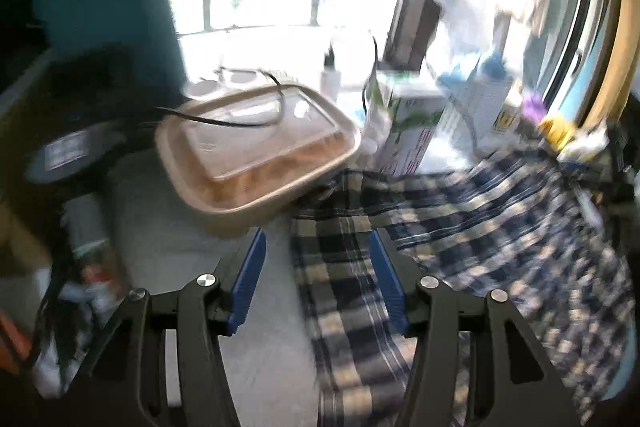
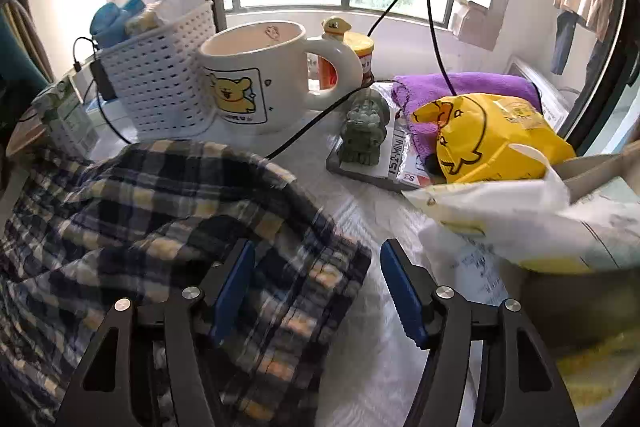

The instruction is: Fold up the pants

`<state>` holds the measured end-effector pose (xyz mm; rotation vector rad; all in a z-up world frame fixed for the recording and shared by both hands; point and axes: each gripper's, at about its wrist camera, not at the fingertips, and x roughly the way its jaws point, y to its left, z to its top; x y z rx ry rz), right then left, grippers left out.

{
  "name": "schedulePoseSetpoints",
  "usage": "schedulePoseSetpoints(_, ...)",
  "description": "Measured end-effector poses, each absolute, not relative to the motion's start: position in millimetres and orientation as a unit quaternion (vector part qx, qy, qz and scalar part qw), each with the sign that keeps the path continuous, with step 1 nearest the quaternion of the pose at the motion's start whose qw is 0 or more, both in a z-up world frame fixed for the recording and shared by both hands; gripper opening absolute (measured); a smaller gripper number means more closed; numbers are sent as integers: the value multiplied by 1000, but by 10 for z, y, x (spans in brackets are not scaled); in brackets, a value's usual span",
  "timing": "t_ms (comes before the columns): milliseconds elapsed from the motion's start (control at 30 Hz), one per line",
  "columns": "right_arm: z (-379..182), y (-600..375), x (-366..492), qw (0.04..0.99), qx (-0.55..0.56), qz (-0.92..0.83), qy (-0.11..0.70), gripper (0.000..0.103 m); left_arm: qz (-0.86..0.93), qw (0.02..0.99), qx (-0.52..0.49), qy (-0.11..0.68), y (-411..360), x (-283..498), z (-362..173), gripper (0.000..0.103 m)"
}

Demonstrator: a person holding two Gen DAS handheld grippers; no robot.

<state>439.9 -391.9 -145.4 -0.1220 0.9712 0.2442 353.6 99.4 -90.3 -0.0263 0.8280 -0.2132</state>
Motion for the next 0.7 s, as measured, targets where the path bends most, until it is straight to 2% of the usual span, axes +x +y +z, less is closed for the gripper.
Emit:
schedulePoseSetpoints(133,-1540,-3866,4493,869,-69,120,476,60,-93,892,41,441,723,3825,-1304,54)
schedulePoseSetpoints(200,-1623,-3822,4507,863,-80,126,482,50,-87,897,51,431,666,3870,-1408,54)
schedulePoseSetpoints(233,-1639,-3805,4499,865,-87,125,479,49,-87,899,46,426,668,3882,-1408,44)
schedulePoseSetpoints(267,-1639,-3785,4491,866,-94,129,473,38,-96,898,42,427,658,3898,-1409,21)
schedulePoseSetpoints(300,-1634,-3768,4484,866,-98,134,472,28,-98,897,49,428,632,3909,-1402,4)
schedulePoseSetpoints(467,-1622,-3622,4561,870,-131,123,459,21,-57,902,90,419,557,3934,-1387,1)
schedulePoseSetpoints(700,-1517,-3553,4680,879,-139,107,443,21,-11,912,72,403,664,3877,-1292,2)
